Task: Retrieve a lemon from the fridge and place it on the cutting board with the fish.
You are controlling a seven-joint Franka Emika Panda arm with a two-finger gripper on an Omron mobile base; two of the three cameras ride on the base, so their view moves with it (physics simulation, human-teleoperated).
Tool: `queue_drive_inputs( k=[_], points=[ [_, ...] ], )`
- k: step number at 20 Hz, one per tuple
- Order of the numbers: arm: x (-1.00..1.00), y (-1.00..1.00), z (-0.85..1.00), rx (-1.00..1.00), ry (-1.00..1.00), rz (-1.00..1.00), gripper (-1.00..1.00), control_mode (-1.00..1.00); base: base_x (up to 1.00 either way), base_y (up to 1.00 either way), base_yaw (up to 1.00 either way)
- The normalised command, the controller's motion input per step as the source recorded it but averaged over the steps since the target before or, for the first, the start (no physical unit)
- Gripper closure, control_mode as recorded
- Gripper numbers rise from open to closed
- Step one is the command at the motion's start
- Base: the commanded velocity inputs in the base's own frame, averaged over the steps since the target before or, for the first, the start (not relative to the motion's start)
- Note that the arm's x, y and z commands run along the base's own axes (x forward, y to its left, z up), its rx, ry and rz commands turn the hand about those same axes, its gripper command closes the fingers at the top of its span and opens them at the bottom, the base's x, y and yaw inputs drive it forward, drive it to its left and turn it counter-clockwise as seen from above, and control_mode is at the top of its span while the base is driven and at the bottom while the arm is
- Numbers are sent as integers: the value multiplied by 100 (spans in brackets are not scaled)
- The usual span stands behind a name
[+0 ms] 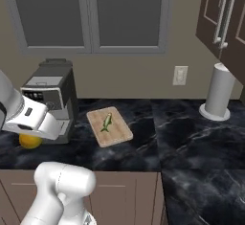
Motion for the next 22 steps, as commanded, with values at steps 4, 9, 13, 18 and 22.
queue_drive_inputs(
  k=[4, 9, 13, 18, 22],
  points=[
    [0, 0, 0, 0, 0, 0, 100, 100, 13, -44, 19],
    [0, 0, 0, 0, 0, 0, 100, 100, 12, -18, 13],
    [0, 0, 0, 0, 0, 0, 100, 100, 7, 0, 1],
    [0, 0, 0, 0, 0, 0, 100, 100, 1, 0, 0],
    [18, -12, 1, 0, 0, -1, 100, -100, 0, 0, 0]
  ],
)
